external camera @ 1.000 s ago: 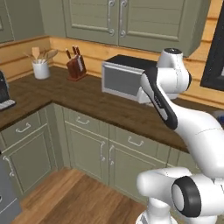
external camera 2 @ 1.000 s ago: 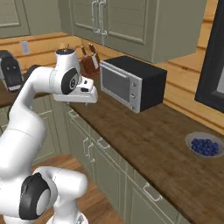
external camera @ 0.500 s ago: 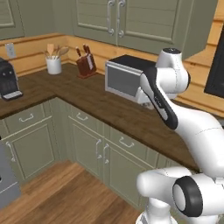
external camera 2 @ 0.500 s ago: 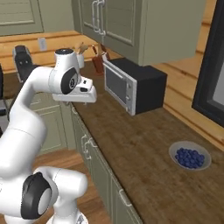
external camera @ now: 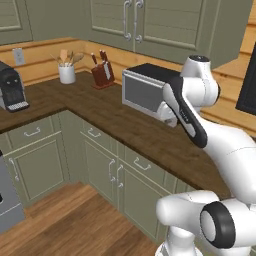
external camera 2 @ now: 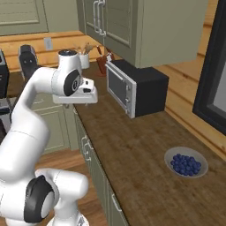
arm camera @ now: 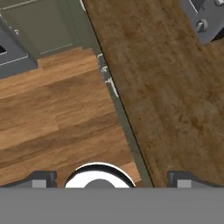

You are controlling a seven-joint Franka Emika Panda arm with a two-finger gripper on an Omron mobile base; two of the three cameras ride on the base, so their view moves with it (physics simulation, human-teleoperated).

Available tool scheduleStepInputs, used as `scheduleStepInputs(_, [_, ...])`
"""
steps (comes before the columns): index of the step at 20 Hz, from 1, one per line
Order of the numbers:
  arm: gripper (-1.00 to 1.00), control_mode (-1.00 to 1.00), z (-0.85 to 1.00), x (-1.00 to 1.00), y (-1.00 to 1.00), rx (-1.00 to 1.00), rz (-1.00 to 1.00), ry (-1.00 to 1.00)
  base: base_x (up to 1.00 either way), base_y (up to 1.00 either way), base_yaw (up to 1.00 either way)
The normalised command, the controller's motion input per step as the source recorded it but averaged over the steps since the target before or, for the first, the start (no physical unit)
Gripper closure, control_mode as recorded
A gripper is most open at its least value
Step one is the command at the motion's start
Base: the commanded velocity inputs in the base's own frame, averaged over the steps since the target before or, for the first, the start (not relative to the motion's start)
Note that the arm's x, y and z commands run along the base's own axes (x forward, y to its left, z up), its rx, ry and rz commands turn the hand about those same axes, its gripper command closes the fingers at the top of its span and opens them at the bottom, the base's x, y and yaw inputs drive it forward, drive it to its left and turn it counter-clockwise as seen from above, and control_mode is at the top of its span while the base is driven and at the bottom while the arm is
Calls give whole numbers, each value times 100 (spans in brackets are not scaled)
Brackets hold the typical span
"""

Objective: Take a straw from the drawer in front and place it inside the glass cup on the dining counter.

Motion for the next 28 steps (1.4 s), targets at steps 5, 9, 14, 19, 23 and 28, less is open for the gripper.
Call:
scheduleStepInputs(5, [-100, -100, -18, -1, 97, -22, 7, -2, 0, 0, 0])
scheduleStepInputs(9, [-100, -100, -57, 4, 86, -35, 0, 0, 0, 0, 0])
scheduleStepInputs(14, [-100, -100, -87, 3, 46, -33, 0, 0, 0, 0, 0])
scheduleStepInputs(19, [-100, -100, -90, 6, 21, -29, 0, 0, 0, 0, 0])
scheduleStepInputs(23, [-100, -100, -90, 14, 2, -29, 0, 0, 0, 0, 0])
scheduleStepInputs(28, [-100, -100, -84, 30, 0, -29, 0, -3, 0, 0, 0])
